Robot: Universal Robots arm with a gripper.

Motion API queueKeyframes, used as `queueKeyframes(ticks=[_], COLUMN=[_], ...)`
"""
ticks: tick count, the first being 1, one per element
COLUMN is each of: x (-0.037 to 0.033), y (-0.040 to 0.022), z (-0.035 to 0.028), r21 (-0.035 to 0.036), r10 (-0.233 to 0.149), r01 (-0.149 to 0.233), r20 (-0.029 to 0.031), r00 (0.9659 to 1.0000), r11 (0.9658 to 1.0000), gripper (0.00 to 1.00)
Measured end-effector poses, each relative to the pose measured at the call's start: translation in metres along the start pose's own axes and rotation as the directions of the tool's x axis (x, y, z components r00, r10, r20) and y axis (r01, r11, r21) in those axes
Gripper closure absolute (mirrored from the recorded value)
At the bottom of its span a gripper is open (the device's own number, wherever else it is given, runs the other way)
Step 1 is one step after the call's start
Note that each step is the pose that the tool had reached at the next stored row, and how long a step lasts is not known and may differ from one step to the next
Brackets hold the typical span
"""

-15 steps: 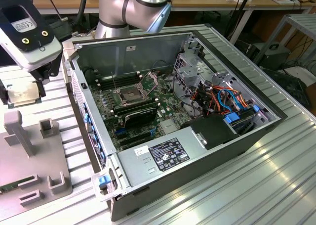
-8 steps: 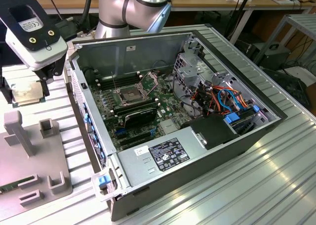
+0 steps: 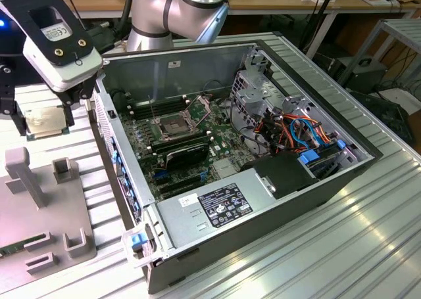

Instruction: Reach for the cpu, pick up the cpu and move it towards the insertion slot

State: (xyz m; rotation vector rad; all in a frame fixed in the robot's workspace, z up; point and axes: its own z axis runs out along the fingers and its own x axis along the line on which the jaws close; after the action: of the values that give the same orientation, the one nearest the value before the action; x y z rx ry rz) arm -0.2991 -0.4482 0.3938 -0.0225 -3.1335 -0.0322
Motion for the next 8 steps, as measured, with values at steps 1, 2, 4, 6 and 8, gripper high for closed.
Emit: queueKeyframes(ticks=[1,2,4,6,8], x=[-0.0011,-0.0016,-0.0027,-0.0038,-0.0051], y=[0.0,0.0,0.0,0.0001,0.0001], z=[0.0001,0.0,0.0,0.0,0.0], r21=[-0.0001,-0.0001,-0.0001,-0.0001,0.0], r10=[0.0,0.0,0.0,0.0,0.0], r01=[0.0,0.0,0.0,0.0,0.0], r20=[0.0001,0.0001,0.0001,0.0001,0.0001], r00=[1.0,1.0,1.0,1.0,1.0], r11=[1.0,1.0,1.0,1.0,1.0], gripper=[0.45,0.45,0.45,0.45,0.45])
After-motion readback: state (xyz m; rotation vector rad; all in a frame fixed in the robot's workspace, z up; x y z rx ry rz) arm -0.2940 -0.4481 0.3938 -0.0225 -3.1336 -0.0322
